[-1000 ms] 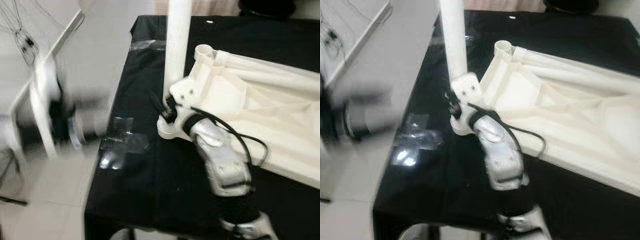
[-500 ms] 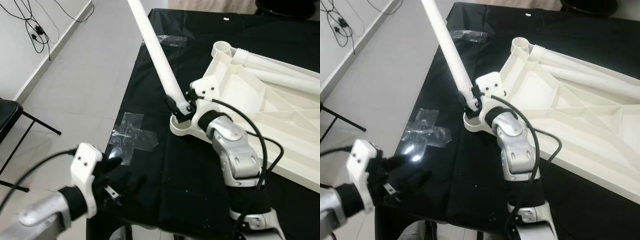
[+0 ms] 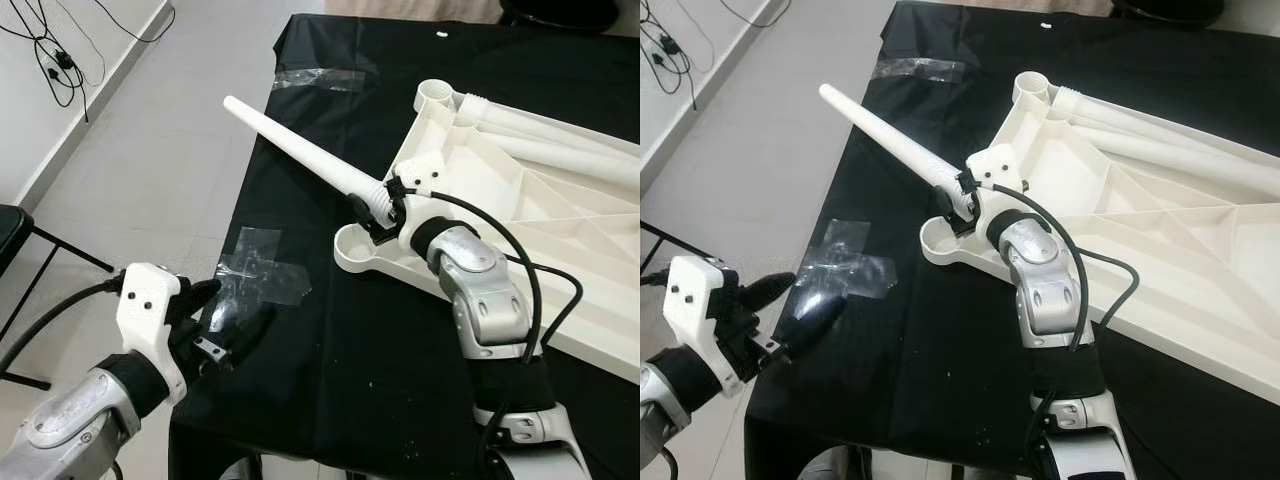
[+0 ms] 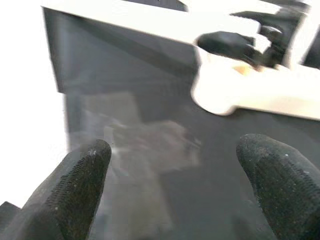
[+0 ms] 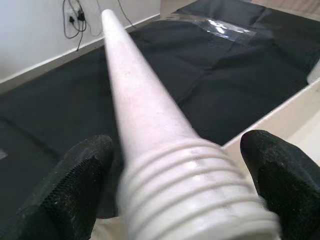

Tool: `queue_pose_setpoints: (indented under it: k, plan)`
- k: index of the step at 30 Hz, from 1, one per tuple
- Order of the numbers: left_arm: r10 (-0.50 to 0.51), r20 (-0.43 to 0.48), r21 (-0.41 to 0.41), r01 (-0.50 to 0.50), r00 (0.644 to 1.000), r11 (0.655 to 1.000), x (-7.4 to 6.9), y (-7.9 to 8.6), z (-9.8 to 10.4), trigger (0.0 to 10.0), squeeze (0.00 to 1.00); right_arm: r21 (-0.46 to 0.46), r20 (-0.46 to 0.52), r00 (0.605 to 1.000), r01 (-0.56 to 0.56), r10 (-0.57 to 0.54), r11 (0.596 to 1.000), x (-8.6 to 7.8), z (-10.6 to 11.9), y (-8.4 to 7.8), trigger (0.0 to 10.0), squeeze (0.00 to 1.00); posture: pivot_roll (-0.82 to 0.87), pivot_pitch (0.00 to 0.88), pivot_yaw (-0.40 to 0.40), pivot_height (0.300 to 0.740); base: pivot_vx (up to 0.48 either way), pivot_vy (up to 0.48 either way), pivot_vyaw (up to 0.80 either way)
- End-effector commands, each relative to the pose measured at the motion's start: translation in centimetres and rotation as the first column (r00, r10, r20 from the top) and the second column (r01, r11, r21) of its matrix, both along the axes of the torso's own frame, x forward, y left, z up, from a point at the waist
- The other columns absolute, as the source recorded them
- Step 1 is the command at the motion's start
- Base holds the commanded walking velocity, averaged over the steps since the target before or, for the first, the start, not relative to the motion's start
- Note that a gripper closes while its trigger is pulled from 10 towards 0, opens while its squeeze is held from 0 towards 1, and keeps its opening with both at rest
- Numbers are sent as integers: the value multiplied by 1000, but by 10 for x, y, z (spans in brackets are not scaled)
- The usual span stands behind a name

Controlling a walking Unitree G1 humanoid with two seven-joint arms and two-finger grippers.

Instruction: Building children table

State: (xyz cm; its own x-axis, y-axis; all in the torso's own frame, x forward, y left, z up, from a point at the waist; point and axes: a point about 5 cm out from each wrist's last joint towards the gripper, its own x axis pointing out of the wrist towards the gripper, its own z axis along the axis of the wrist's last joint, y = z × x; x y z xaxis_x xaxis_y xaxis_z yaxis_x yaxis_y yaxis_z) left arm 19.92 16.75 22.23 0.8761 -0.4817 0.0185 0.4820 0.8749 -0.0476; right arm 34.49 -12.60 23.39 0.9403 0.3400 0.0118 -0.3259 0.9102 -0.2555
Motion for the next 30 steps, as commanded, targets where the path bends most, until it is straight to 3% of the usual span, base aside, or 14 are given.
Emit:
queue_pose_setpoints:
  k: [1, 5, 11, 12, 13, 14, 15, 16, 30]
  plan:
    - [59, 11, -5, -59, 998, 998, 3, 10, 1, 10000, 0, -4, -25, 1000, 5, -5, 1000, -1, -6, 0, 0, 1000, 102, 262, -52, 740, 0, 0, 0]
    - [127, 37, -10, -127, 991, 992, 9, 23, 6, 10000, 0, -10, -21, 1000, 2, -2, 1000, 0, -5, 0, 0, 1000, 99, 253, -57, 740, 0, 0, 0]
    - [152, 63, -23, -151, 986, 988, 11, 27, 12, 10000, 0, -50, -11, 1000, -4, 4, 999, 3, -2, -1, 0, 992, 97, 249, -62, 740, 0, 0, 0]
    - [152, 67, -28, -151, 986, 988, 11, 26, 13, 10000, 0, -74, -12, 1000, -2, 1, 997, 3, -2, -1, 0, 8, 96, 249, -63, 740, 0, 0, 0]
    - [151, 69, -31, -149, 986, 988, 11, 25, 13, 10000, 0, -94, -23, 1000, -8, 6, 996, 3, -2, -1, 4275, 0, 95, 251, -65, 740, 0, 0, 0]
    - [151, 69, -31, -149, 986, 988, 11, 25, 13, 10000, 0, -94, -23, 1000, -8, 6, 996, 3, -2, -1, 4275, 0, 95, 251, -65, 740, 0, 0, 0]
    - [149, 70, -34, -147, 986, 988, 11, 24, 14, 10000, 0, -104, -31, 1000, -8, 5, 995, 3, -3, -1, 10000, 0, 95, 251, -66, 740, 0, 0, 0]
    - [149, 72, -44, -146, 986, 988, 12, 23, 14, 10000, 0, -114, -46, 999, -11, 6, 993, 3, -5, 0, 0, 0, 95, 252, -67, 740, 0, 0, 0]
    - [142, 88, -75, -136, 986, 988, 15, 21, 20, 10000, 0, -130, -90, 996, -2, -10, 992, 5, -8, -8, 0, 0, 90, 250, -74, 740, 0, 0, 0]
